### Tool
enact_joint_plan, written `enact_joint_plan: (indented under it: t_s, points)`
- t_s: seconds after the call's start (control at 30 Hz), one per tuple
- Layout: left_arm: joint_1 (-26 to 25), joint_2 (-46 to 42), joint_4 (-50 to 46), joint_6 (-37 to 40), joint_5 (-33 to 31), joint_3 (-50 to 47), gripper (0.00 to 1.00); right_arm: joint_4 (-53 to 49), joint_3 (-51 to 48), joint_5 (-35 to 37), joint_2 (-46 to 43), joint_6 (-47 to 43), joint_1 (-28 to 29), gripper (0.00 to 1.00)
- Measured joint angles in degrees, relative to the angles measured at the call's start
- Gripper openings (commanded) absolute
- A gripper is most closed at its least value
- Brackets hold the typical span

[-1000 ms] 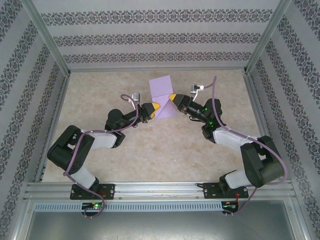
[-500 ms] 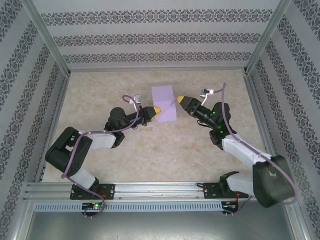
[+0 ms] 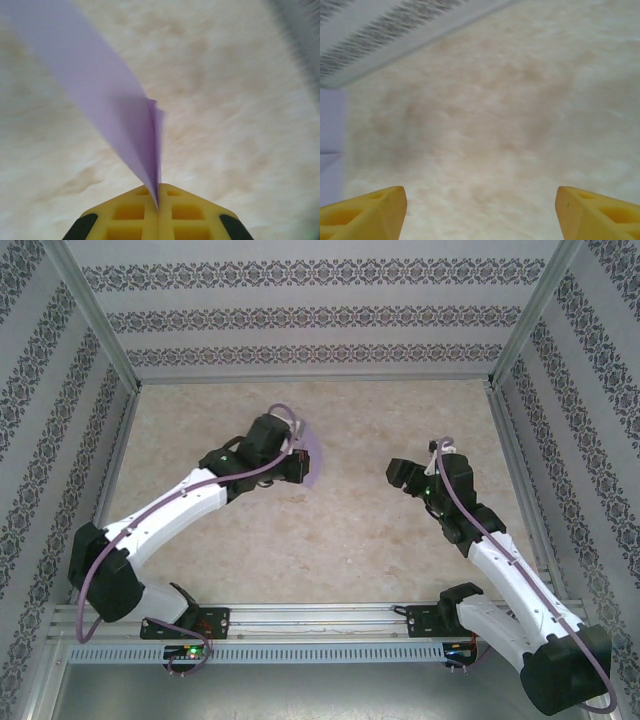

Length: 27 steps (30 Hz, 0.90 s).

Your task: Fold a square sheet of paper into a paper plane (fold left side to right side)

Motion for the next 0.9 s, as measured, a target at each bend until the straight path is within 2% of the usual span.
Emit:
enact_joint_plan:
  t_s: [0.13, 0.23, 0.4, 0.5, 0.53, 0.6, 0.83, 0.9]
  points:
    - [-6.3, 9.8, -16.5, 4.1, -17.3, 7.7, 0.00, -6.1, 0.0, 5.1, -0.5, -2.0, -1.7, 0.84]
    - [-9.6, 17.2, -24.9, 3.8, -27.1, 10.6, 0.00, -8.0, 0.0, 6.4, -2.0, -2.5, -3.4, 0.86]
    - [-13.8, 25.5, -32.8, -1.6, -36.5, 11.2, 0.00, -8.7, -0.1, 6.7, -4.2, -2.5, -5.4, 0.86]
    - [-15.4, 28.5, -34.2, -4.9, -37.7, 11.3, 0.00, -8.7, -0.3, 5.8, -4.1, -2.5, -5.9, 0.86]
    - [-15.7, 29.5, -34.4, -5.8, -37.6, 11.5, 0.03, -8.7, -0.4, 5.4, -3.9, -2.5, -6.0, 0.86]
    - [-16.1, 31.4, -34.2, -7.0, -36.3, 12.2, 0.17, -8.7, -0.5, 4.7, -3.1, -2.5, -6.0, 0.86]
    - [-16.1, 32.8, -26.5, -8.1, -23.0, 12.9, 0.46, -8.5, -0.8, 0.7, -0.7, -2.5, -7.1, 0.87]
    - [-16.1, 32.6, -23.6, -7.9, -19.1, 13.0, 0.49, -8.3, -0.8, -1.0, 0.3, -2.5, -7.5, 0.87]
